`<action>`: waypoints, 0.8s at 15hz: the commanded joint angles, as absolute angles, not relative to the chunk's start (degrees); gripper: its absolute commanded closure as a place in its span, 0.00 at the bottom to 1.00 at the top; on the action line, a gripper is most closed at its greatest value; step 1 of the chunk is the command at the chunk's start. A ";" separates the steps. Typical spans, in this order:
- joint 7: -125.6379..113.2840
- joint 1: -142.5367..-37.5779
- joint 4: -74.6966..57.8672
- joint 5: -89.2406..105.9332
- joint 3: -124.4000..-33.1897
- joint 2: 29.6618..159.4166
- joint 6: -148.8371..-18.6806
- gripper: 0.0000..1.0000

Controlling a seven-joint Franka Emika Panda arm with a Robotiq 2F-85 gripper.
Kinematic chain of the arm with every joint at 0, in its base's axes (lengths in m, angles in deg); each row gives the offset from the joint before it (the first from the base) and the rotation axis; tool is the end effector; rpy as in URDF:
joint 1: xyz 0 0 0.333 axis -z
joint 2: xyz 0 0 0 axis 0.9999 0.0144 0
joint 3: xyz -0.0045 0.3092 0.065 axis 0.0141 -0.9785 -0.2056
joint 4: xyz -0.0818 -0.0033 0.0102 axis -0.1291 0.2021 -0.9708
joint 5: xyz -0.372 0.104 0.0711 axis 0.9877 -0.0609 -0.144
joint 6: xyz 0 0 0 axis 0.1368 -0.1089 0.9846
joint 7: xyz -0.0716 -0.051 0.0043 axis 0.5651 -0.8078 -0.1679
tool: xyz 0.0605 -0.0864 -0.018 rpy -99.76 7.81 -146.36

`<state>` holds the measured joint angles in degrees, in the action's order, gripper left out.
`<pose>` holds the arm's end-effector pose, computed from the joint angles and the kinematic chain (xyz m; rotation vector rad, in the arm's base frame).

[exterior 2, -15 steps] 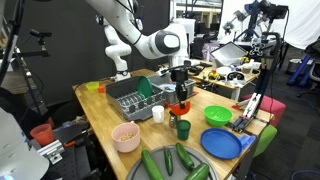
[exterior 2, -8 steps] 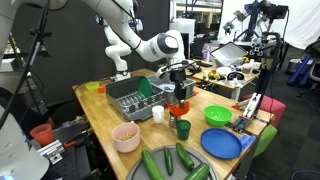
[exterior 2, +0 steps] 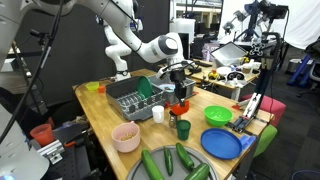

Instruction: Pour the contents of the small red bowl into the silver jug

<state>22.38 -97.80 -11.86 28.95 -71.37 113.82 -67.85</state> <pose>0.6584 -0.0396 0.2365 2.5992 -0.4753 -0.1239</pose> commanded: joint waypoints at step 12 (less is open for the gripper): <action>23.47 -98.66 -11.81 30.55 -71.19 113.83 -67.20 0.98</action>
